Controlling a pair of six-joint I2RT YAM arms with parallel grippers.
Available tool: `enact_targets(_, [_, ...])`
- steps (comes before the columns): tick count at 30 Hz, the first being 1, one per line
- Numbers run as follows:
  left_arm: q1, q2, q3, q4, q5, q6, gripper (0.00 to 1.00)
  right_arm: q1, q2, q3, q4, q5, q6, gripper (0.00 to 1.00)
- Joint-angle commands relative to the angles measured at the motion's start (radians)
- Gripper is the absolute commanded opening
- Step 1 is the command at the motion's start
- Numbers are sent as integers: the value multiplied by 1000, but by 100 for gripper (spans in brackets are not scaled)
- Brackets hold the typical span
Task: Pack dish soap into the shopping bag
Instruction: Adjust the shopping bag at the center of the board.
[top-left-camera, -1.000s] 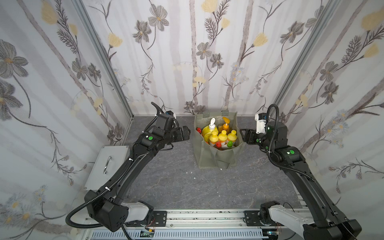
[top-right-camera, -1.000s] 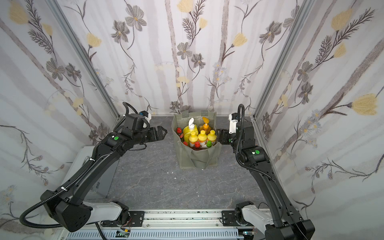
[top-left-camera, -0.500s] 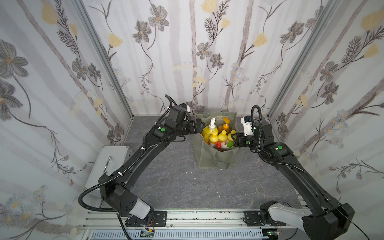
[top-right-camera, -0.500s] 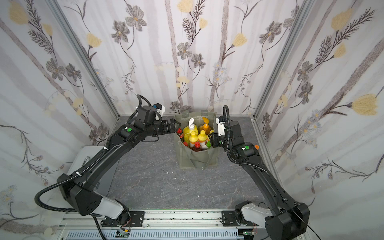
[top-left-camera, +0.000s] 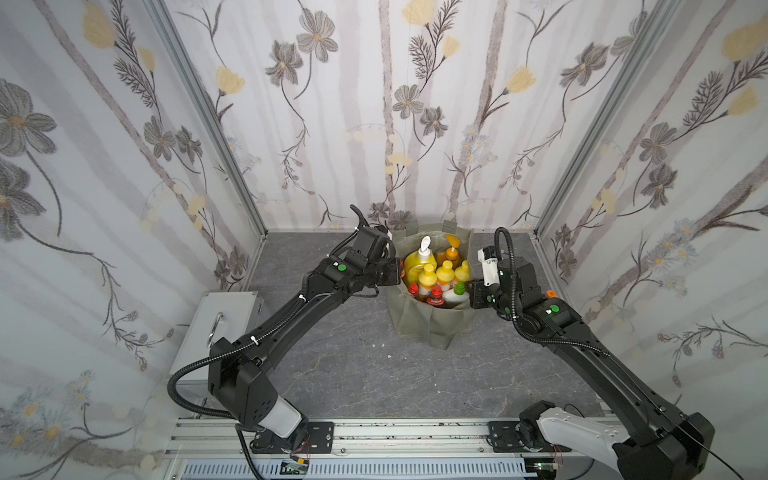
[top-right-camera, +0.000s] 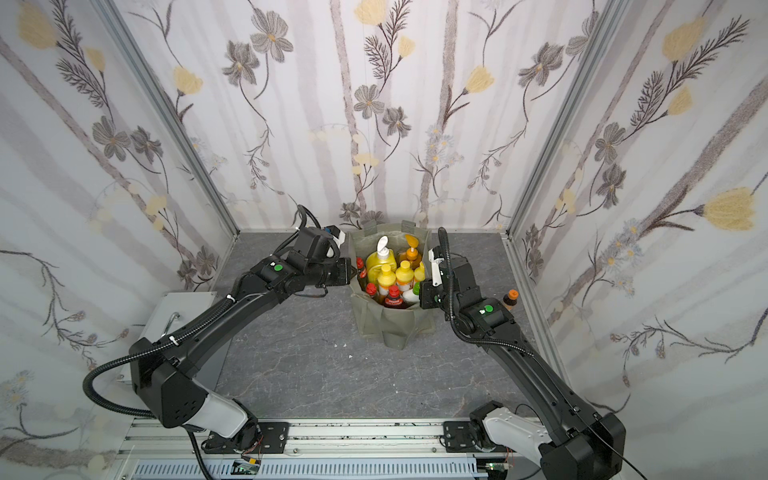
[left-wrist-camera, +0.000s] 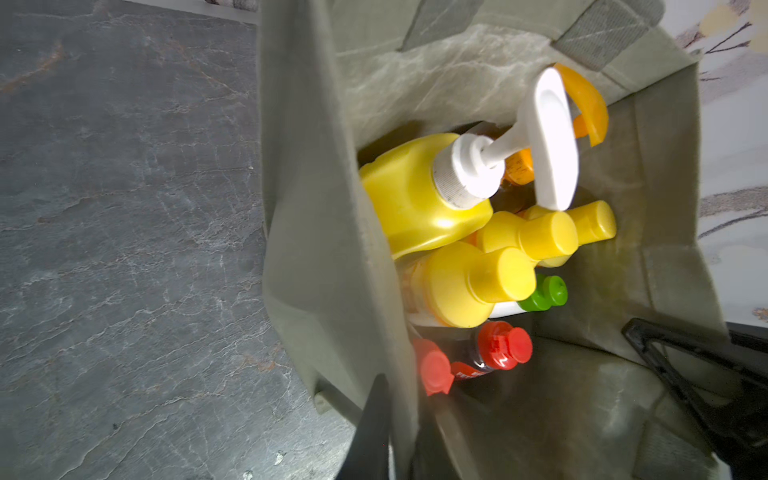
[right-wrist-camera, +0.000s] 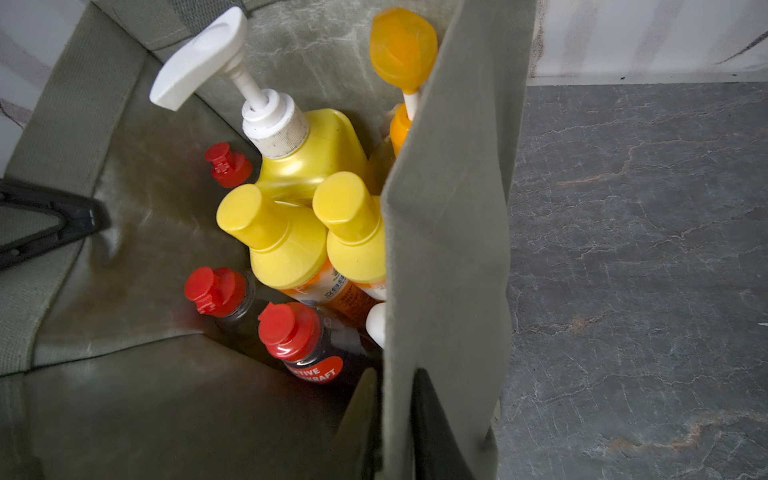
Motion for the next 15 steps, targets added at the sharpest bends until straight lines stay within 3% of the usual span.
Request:
enact_targets(1, [-4, -26, -59, -9, -33, 29, 4, 11, -16, -7, -38, -35, 9, 15])
enact_targets(10, [-5, -66, -152, -9, -56, 58, 0, 21, -41, -18, -31, -22, 12, 15])
enact_targets(15, [-3, -56, -70, -21, -82, 76, 0, 21, -39, 9, -36, 4, 8, 13])
